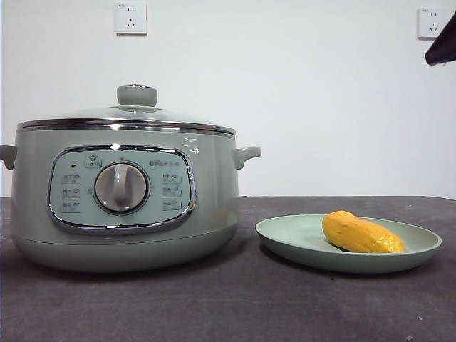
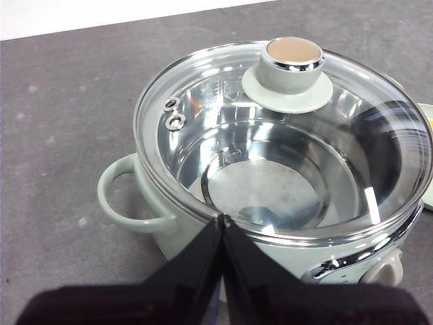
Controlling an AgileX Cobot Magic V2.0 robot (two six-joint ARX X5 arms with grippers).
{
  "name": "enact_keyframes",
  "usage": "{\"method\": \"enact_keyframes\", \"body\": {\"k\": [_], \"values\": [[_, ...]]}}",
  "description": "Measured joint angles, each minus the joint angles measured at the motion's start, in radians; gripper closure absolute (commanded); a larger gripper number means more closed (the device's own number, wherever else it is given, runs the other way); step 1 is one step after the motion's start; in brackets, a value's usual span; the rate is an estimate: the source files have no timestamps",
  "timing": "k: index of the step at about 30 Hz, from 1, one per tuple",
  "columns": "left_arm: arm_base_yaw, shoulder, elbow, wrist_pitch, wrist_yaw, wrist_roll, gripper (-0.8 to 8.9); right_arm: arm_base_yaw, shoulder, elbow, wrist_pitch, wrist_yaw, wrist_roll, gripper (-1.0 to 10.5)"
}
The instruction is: Take the corn out from the steamer,put the corn on the plate,close the lid
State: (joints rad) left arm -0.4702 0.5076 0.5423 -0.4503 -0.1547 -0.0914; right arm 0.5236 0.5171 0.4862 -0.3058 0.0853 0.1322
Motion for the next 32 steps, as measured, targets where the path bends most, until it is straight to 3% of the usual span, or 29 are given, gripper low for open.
{"method": "enact_keyframes", "body": {"k": [7, 11, 19, 26, 32], "values": [[-0.004, -0.018, 0.000, -0.005, -0.001, 0.001, 8.17, 0.000, 0.000, 0.000, -0.028, 0.000, 0.000, 9.5], [0.008, -0.148, -0.001, -0.087, -0.019, 0.040, 8.17, 0.000, 0.000, 0.000, -0.046, 0.000, 0.000, 9.5], [0.229, -0.428, -0.012, -0.016, -0.020, 0.071, 8.17, 0.000, 0.000, 0.000, -0.047, 0.000, 0.000, 9.5], [0.423, -0.459, -0.229, 0.096, 0.070, 0.103, 8.17, 0.000, 0.000, 0.000, -0.053, 0.000, 0.000, 9.5], [0.453, -0.460, -0.446, 0.260, 0.129, 0.105, 8.17, 0.000, 0.000, 0.000, -0.053, 0.000, 0.000, 9.5]]}}
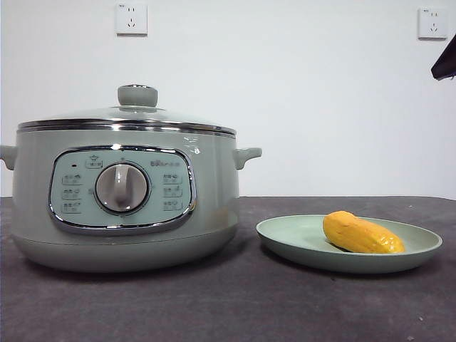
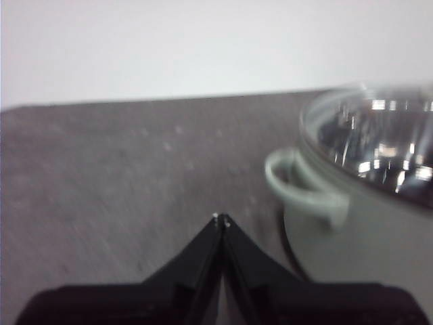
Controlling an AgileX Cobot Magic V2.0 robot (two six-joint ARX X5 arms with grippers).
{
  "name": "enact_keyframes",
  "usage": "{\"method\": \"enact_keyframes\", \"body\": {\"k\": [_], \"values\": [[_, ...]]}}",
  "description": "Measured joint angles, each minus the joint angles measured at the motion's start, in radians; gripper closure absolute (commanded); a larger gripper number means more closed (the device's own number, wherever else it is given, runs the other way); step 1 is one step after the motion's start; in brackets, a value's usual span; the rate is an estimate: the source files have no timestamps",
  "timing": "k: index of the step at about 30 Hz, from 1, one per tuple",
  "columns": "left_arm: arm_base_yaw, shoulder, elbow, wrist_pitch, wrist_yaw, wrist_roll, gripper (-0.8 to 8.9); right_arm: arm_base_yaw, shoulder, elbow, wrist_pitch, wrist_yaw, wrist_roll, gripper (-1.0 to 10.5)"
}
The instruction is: Take the corn out from the steamer,put the corn on the plate,close the lid
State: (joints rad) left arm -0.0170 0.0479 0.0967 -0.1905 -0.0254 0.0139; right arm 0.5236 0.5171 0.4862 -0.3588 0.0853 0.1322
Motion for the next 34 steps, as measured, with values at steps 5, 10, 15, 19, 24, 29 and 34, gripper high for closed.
{"method": "enact_keyframes", "body": {"k": [5, 10, 15, 19, 24, 29, 34], "values": [[0.002, 0.000, -0.079, 0.018, 0.003, -0.023, 8.17, 0.000, 0.000, 0.000, 0.000, 0.000, 0.000, 9.5], [0.002, -0.007, -0.079, 0.004, 0.003, -0.026, 8.17, 0.000, 0.000, 0.000, 0.000, 0.000, 0.000, 9.5], [0.002, -0.043, -0.079, 0.014, 0.003, -0.036, 8.17, 0.000, 0.000, 0.000, 0.000, 0.000, 0.000, 9.5], [0.002, -0.043, -0.079, 0.005, 0.002, -0.040, 8.17, 0.000, 0.000, 0.000, 0.000, 0.000, 0.000, 9.5], [0.002, -0.043, -0.079, 0.005, 0.002, -0.041, 8.17, 0.000, 0.000, 0.000, 0.000, 0.000, 0.000, 9.5], [0.002, -0.043, -0.079, 0.005, 0.002, -0.041, 8.17, 0.000, 0.000, 0.000, 0.000, 0.000, 0.000, 9.5], [0.002, -0.043, -0.079, 0.005, 0.002, -0.041, 8.17, 0.000, 0.000, 0.000, 0.000, 0.000, 0.000, 9.5]]}}
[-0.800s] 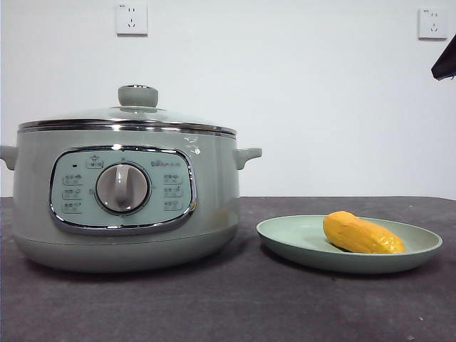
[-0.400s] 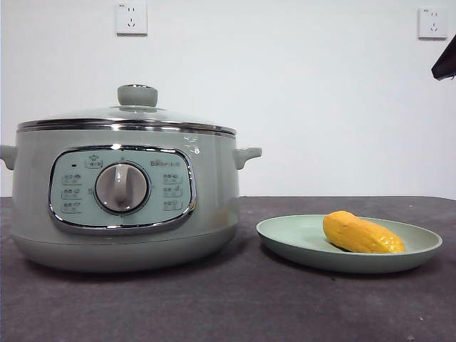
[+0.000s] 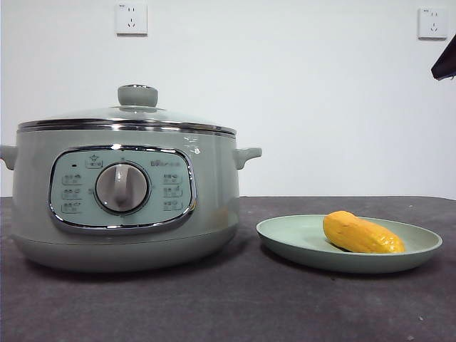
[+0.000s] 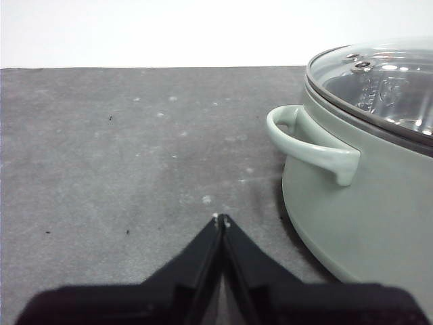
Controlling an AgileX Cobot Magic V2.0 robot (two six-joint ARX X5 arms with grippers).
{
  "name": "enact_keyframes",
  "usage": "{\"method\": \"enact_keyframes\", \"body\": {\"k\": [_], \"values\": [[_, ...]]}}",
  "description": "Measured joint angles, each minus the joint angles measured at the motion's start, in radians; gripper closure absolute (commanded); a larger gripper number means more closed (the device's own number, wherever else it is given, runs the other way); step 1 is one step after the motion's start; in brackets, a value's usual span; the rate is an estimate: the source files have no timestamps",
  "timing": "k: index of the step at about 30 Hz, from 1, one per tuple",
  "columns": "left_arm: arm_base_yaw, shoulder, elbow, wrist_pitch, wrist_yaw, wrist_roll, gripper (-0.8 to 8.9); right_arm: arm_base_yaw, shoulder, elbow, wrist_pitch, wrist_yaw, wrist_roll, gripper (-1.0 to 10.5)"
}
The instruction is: Take the corn out from the steamer,put the corn on the plate,close the lid
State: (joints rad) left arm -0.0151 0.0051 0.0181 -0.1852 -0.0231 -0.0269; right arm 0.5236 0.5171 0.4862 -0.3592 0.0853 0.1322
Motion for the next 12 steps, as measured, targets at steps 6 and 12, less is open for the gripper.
{"method": "enact_keyframes", "body": {"k": [6, 12], "values": [[0.000, 0.000, 0.000, 0.000, 0.000, 0.000, 8.17, 0.000, 0.000, 0.000, 0.000, 0.000, 0.000, 9.5], [0.000, 0.000, 0.000, 0.000, 0.000, 0.000, 8.17, -0.005, -0.008, 0.000, 0.000, 0.003, -0.055, 9.5]]}}
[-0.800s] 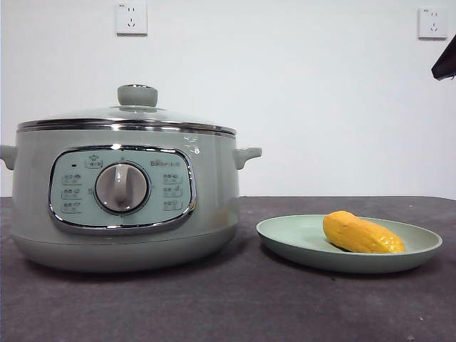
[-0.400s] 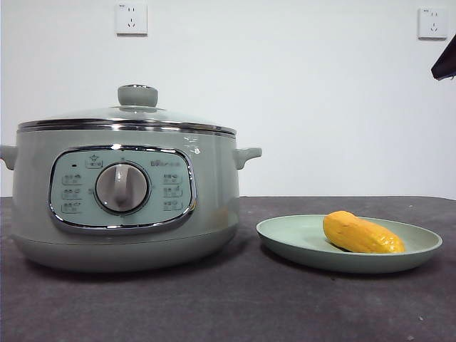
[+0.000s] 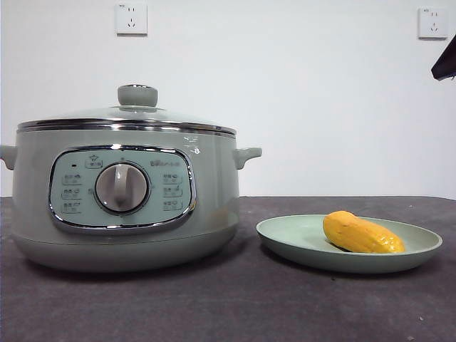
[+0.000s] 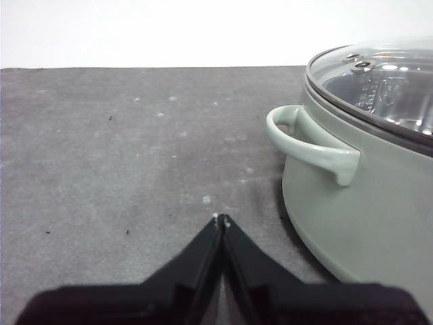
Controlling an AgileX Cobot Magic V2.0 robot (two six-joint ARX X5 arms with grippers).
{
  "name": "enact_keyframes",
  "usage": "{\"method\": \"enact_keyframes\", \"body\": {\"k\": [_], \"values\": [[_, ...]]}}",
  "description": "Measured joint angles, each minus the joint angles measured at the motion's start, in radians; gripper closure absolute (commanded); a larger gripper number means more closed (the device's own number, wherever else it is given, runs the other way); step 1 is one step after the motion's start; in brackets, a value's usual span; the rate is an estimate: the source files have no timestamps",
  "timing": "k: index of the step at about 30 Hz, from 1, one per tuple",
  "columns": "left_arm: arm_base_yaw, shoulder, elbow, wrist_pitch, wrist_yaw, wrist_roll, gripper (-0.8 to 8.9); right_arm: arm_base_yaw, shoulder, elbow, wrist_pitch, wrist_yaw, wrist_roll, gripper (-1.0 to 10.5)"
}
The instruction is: Take the corn out from the steamer,put the corn on the plate,close the lid
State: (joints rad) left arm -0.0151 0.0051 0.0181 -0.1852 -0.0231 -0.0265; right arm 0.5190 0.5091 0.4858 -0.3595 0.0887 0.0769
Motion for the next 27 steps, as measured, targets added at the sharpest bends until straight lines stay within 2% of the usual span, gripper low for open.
{"method": "enact_keyframes", "body": {"k": [2, 5, 9, 13, 19, 27], "values": [[0.000, 0.000, 0.000, 0.000, 0.000, 0.000, 8.17, -0.024, -0.028, -0.006, 0.003, 0.000, -0.052, 9.5], [0.000, 0.000, 0.000, 0.000, 0.000, 0.000, 8.17, -0.111, -0.105, -0.050, 0.041, -0.024, -0.106, 9.5], [0.000, 0.000, 0.000, 0.000, 0.000, 0.000, 8.17, -0.266, -0.233, -0.152, 0.092, -0.103, -0.130, 9.5], [0.000, 0.000, 0.000, 0.000, 0.000, 0.000, 8.17, -0.373, -0.358, -0.263, 0.132, -0.113, -0.138, 9.5], [0.000, 0.000, 0.000, 0.000, 0.000, 0.000, 8.17, -0.406, -0.479, -0.404, 0.172, -0.115, -0.141, 9.5], [0.000, 0.000, 0.000, 0.000, 0.000, 0.000, 8.17, -0.407, -0.504, -0.465, 0.176, -0.116, -0.124, 9.5]]}}
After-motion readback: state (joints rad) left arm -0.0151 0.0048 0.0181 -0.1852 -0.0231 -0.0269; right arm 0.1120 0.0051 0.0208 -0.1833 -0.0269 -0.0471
